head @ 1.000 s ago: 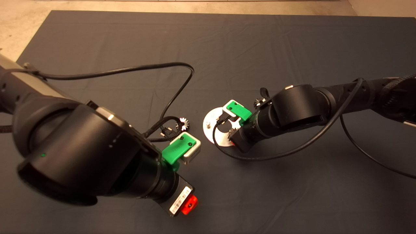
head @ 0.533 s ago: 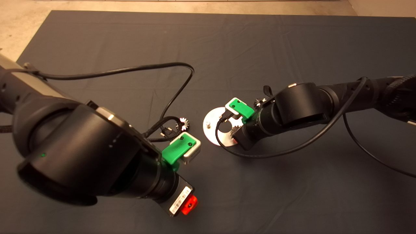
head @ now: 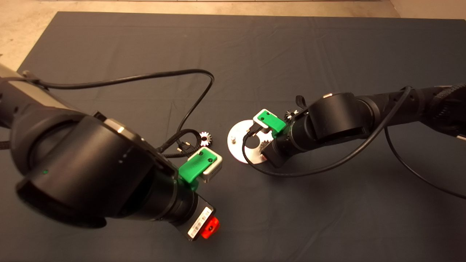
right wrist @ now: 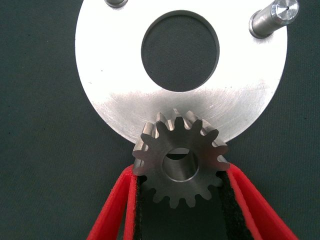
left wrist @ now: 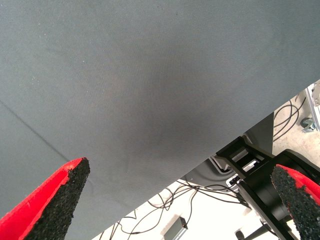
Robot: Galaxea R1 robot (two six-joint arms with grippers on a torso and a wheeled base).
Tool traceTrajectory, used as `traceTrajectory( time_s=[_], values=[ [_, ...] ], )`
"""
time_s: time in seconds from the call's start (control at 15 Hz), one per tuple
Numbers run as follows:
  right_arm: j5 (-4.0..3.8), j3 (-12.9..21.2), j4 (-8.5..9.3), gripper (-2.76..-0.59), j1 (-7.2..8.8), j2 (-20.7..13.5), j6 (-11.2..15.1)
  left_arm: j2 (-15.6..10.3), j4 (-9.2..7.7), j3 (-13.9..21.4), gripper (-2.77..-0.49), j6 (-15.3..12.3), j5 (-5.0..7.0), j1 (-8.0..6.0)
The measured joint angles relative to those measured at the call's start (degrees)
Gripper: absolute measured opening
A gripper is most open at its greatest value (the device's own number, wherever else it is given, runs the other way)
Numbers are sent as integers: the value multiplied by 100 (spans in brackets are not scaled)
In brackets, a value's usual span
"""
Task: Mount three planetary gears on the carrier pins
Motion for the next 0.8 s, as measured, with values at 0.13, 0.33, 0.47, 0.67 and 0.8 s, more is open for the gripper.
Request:
traceTrajectory(
  time_s=[0.13,0.33,0.47,0.67,0.8],
  values=[
    [-7,2,0,-248,-4,0,-1,0,0,0,-61,-1,0,0],
    [-7,24,-8,-248,-17,2,1,0,0,0,-61,0,0,0],
    [3,47,-9,-248,-24,24,2,0,0,0,-61,0,0,0],
    [-2,57,-11,-248,-66,33,2,-2,0,0,-61,0,0,0],
    [-3,60,-11,-248,-67,33,-1,-2,0,0,-61,0,0,0]
  ],
)
